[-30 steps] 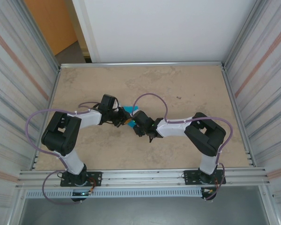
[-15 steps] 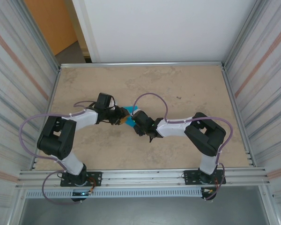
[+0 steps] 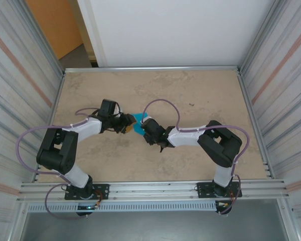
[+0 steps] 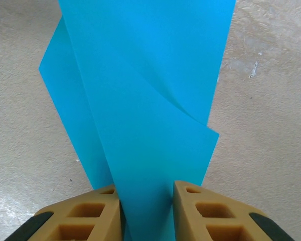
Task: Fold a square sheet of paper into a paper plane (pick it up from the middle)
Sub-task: Fourth fold the wing at the center of the table.
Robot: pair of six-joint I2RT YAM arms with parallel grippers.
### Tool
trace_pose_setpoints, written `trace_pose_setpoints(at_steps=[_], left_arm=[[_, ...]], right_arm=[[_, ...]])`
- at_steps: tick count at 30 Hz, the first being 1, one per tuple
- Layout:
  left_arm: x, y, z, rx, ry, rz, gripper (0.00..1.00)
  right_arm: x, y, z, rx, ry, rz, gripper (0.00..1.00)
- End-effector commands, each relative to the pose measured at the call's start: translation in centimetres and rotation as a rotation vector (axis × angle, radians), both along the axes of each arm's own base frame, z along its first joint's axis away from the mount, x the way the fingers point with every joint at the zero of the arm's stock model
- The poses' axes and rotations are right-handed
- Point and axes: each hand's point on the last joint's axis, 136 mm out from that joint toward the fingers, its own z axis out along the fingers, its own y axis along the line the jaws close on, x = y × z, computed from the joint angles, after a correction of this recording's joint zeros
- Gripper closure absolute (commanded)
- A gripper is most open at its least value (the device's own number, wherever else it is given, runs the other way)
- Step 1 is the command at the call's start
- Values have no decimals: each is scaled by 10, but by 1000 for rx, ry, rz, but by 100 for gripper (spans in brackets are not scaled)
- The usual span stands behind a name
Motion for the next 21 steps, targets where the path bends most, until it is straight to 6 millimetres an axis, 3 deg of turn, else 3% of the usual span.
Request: trace_pose_setpoints(at_steps=[1, 11, 21], left_arm=[[-6, 6, 1, 11, -7, 1, 58], [-17, 12, -13, 21, 20, 22, 58], [-22, 12, -17, 1, 15, 26, 58]], right_arm=[[4, 4, 6, -17, -26, 14, 73], [-6, 10, -4, 25, 57, 66, 81], [-18, 17, -11, 169, 224, 109, 82]])
